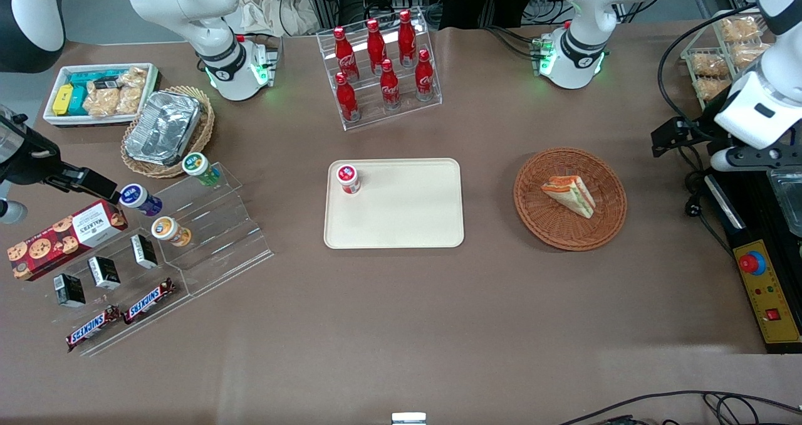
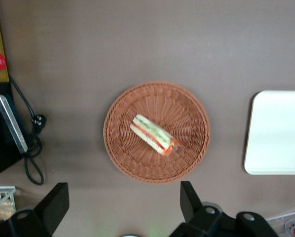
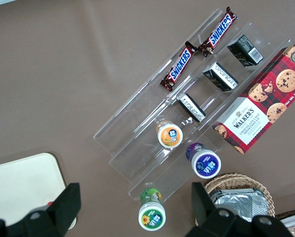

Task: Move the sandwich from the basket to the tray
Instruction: 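Move the left gripper over the wicker basket above the sandwich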

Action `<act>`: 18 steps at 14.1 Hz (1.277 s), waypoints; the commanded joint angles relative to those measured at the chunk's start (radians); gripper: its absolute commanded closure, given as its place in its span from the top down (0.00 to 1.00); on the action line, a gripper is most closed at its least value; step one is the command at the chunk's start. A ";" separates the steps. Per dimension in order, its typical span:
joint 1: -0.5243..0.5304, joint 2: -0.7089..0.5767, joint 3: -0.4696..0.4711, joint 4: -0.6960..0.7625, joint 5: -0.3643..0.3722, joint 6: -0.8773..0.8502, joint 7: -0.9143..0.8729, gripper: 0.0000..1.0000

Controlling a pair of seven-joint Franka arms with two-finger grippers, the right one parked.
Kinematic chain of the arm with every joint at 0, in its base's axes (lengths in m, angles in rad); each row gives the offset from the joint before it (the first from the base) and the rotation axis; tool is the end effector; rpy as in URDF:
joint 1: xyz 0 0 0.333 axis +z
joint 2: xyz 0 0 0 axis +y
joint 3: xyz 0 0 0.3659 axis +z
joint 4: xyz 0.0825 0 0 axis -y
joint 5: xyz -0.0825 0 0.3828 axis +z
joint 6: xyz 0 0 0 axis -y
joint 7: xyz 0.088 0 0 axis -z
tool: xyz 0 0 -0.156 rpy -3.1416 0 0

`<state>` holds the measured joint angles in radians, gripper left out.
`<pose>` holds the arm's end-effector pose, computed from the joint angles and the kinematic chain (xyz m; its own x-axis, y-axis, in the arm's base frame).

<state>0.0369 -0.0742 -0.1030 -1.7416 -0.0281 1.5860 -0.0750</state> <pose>0.5177 -0.0404 0.5864 0.9965 0.0104 -0.0830 0.0117 -0.9998 0.0142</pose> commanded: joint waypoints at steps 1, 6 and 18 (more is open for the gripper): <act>0.009 -0.029 -0.004 -0.039 -0.027 -0.046 -0.017 1.00; 0.005 -0.035 0.063 -0.078 -0.065 -0.060 -0.040 1.00; -0.006 -0.285 -0.021 -0.743 -0.055 0.561 -0.357 1.00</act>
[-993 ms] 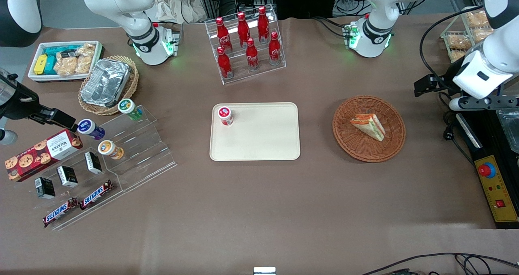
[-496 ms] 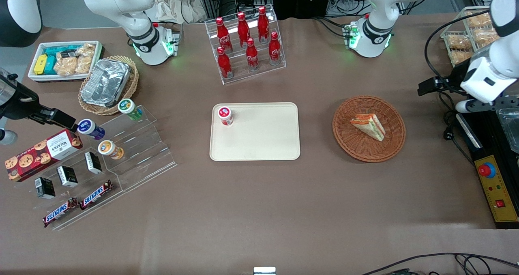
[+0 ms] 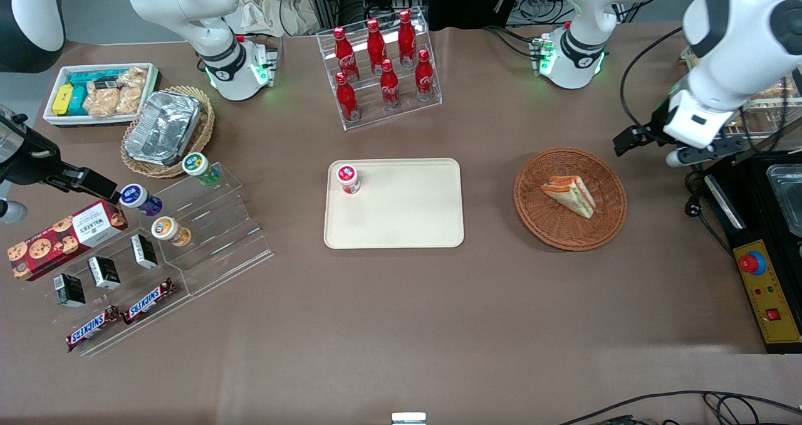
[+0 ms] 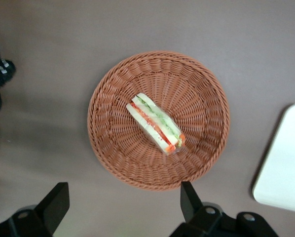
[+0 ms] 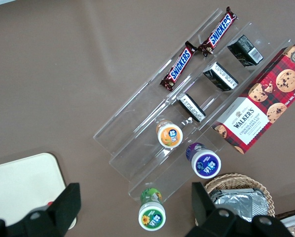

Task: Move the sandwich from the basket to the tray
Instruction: 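Lower the open left gripper onto the wrapped sandwich in the basket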

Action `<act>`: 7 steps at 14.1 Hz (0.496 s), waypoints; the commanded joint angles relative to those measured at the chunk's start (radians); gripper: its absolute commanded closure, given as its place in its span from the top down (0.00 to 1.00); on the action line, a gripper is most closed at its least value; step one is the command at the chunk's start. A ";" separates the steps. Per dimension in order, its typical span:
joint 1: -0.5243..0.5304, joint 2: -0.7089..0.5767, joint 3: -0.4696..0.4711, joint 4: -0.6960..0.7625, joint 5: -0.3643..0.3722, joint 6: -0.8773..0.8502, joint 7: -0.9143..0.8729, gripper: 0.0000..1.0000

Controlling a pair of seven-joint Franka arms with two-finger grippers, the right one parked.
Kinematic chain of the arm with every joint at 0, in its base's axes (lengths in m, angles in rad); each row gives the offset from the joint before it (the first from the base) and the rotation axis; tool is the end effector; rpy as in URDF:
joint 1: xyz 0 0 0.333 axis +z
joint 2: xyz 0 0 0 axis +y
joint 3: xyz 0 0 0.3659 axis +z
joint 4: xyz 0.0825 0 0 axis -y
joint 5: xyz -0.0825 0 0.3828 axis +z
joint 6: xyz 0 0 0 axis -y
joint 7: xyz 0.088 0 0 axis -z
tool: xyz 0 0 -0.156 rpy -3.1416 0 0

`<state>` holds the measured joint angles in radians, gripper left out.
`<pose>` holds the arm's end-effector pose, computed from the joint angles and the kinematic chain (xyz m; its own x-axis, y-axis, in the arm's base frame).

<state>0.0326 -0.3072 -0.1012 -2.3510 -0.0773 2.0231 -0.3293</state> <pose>0.4298 -0.0389 0.4473 0.9549 0.2952 -0.0334 0.2961 -0.9547 0.0289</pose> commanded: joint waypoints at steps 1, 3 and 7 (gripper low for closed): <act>-0.002 -0.044 -0.043 -0.181 -0.004 0.199 -0.191 1.00; -0.003 -0.004 -0.080 -0.226 -0.002 0.304 -0.351 1.00; -0.032 0.106 -0.094 -0.218 -0.002 0.393 -0.586 1.00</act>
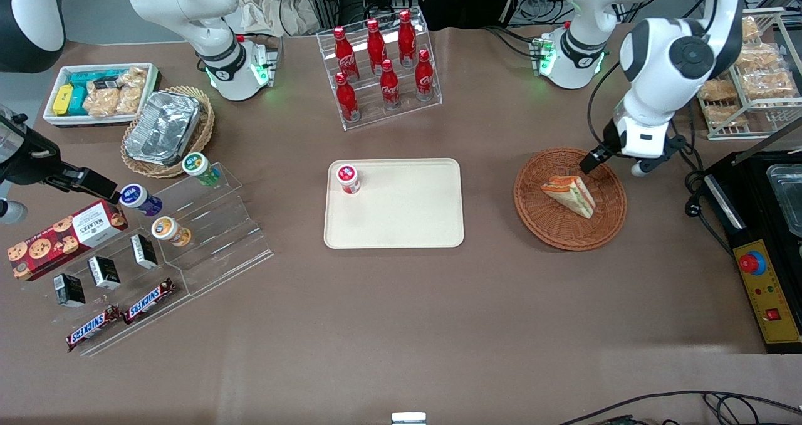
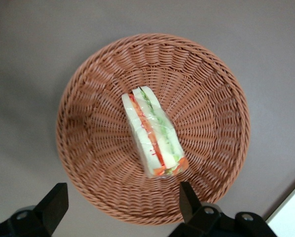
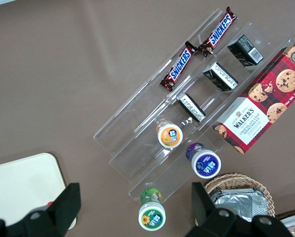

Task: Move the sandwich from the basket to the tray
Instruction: 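Lower the open left gripper onto the wrapped sandwich in the basket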

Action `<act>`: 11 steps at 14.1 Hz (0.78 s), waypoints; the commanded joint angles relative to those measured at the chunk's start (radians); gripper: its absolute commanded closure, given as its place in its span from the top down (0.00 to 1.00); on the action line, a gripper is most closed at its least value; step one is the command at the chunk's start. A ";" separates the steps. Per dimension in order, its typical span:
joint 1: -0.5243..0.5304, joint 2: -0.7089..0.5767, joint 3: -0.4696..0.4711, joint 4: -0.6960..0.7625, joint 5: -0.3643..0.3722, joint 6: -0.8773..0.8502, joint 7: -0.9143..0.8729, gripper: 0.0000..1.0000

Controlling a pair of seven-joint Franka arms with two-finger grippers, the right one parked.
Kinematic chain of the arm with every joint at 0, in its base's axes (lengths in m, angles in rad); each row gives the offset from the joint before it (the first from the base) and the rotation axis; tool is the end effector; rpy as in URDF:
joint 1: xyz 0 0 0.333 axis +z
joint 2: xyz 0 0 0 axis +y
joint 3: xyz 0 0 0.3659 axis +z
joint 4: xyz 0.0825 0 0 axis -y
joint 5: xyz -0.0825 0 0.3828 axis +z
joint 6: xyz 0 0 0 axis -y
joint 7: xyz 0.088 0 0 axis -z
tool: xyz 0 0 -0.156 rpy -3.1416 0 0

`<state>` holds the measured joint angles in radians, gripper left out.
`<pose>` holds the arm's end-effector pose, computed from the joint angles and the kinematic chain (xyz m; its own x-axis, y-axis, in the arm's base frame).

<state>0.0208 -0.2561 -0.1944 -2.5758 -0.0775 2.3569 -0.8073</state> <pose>0.4110 -0.0742 0.3530 0.7690 0.6390 0.0178 0.6384 -0.7692 0.0296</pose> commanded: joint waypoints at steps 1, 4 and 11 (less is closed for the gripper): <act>-0.030 0.084 0.000 0.009 -0.001 0.096 -0.151 1.00; -0.041 0.153 0.001 0.014 -0.002 0.172 -0.217 1.00; -0.048 0.254 0.001 0.006 0.012 0.274 -0.247 1.00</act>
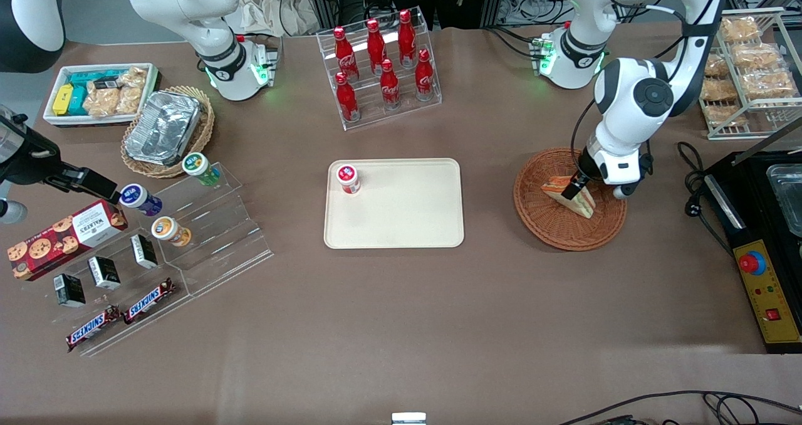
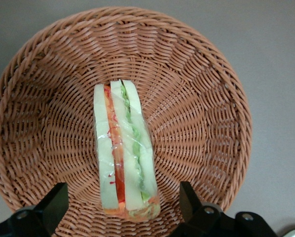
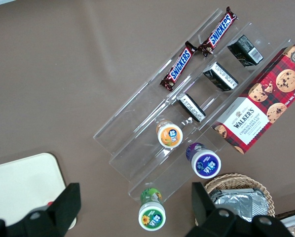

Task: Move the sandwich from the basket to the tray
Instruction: 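Close the left gripper on the sandwich and lift it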

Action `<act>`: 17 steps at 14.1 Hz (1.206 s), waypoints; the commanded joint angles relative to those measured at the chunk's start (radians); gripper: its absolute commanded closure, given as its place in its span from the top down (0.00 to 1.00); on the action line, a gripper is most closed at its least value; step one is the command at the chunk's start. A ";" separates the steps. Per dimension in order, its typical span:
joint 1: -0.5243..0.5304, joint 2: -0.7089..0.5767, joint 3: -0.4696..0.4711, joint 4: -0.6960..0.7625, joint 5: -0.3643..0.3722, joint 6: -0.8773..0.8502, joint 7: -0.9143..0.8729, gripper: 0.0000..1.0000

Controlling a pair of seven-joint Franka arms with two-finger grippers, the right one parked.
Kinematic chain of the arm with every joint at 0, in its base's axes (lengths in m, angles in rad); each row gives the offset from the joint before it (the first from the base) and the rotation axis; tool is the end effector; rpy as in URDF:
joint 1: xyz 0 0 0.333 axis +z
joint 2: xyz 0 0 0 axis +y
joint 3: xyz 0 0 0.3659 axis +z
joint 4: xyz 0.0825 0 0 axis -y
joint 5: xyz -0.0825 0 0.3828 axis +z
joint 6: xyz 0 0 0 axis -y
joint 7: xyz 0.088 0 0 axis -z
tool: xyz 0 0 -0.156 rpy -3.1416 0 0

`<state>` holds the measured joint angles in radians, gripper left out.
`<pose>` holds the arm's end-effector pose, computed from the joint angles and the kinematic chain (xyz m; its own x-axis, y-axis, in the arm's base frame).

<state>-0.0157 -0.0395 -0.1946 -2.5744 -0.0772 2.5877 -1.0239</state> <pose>0.4402 -0.0941 0.2830 0.6387 0.7695 -0.0044 0.7681 -0.6372 0.0625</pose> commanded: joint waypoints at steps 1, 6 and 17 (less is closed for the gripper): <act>-0.027 0.055 0.007 0.002 0.011 0.067 -0.031 0.99; -0.026 0.066 0.012 0.011 0.027 0.068 -0.038 0.15; -0.018 -0.002 0.024 0.497 0.068 -0.677 -0.030 0.00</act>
<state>-0.0337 -0.0586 -0.1730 -2.2194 -0.0298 2.0562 -1.0444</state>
